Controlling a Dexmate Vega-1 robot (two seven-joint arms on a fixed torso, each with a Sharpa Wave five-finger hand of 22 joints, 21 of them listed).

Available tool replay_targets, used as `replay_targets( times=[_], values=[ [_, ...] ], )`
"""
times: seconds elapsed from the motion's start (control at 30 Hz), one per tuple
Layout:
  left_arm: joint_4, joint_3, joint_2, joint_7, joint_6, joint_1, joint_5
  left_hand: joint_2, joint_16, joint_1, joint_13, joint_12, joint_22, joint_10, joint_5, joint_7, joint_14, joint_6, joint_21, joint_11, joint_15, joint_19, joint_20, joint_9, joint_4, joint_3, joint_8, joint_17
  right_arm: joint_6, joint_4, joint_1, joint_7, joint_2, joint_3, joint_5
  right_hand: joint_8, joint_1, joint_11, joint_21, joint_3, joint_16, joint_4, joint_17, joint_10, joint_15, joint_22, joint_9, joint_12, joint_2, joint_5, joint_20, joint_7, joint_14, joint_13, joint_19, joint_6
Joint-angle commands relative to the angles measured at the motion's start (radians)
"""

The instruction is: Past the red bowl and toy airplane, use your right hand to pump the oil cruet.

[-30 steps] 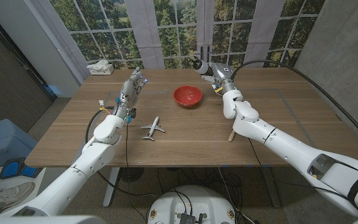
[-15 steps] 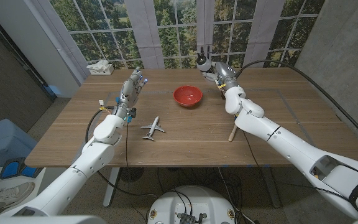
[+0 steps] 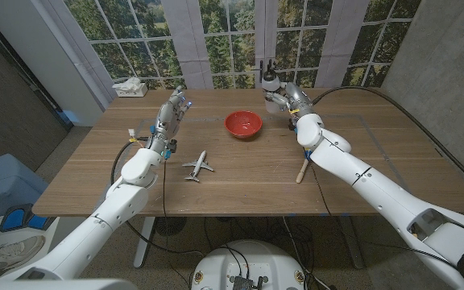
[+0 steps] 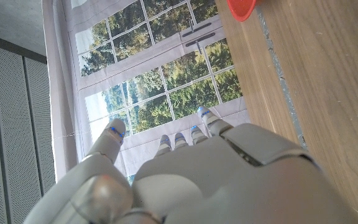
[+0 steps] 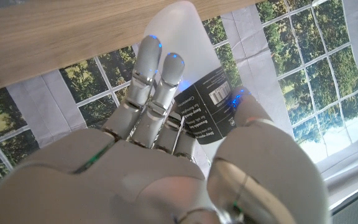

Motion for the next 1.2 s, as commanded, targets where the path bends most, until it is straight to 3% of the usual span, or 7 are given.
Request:
replay_targets(
  times=[0.03,0.43,1.2],
  values=[
    [0.008,0.004,-0.001,-0.009,-0.003,-0.006,-0.003,0.065,0.003,0.011,0.002,0.001,0.003,-0.03,0.0,0.0,-0.061,-0.003,-0.003,-0.007,-0.082,0.005,-0.019,0.004,-0.004,-0.001,0.002,-0.001,0.07,-0.02,-0.062,-0.061,-0.017,0.055,0.12,0.005,0.004,0.001,-0.004,0.006,-0.005,-0.002,0.006,0.007,-0.045,0.003,-0.001,0.005,0.008,0.005,-0.097,0.005,0.011,0.0,0.003,0.005],
    [0.008,0.005,0.002,-0.012,0.004,-0.008,-0.005,0.065,0.003,0.012,0.002,0.001,0.003,-0.03,0.0,-0.001,-0.062,-0.002,-0.003,-0.007,-0.082,0.005,-0.02,0.004,-0.005,-0.002,0.003,-0.001,0.141,-0.057,-0.14,-0.098,-0.035,0.095,0.198,0.004,0.002,0.007,-0.005,0.004,-0.014,-0.002,0.018,0.008,-0.045,0.003,-0.002,0.004,0.006,0.006,-0.096,0.011,0.016,-0.006,0.004,0.006],
    [0.036,0.005,0.001,-0.042,0.0,-0.028,-0.021,0.067,0.003,0.012,0.002,0.002,0.003,-0.029,0.0,-0.004,-0.062,0.003,-0.002,-0.007,-0.082,0.006,-0.019,0.004,-0.005,-0.004,0.004,0.0,0.138,-0.153,-0.244,-0.126,-0.079,0.123,0.254,0.004,-0.007,0.019,-0.009,-0.003,-0.044,0.001,0.03,0.015,-0.044,-0.002,-0.003,0.004,0.002,0.005,-0.092,0.023,0.025,-0.018,0.01,0.014]
  ],
)
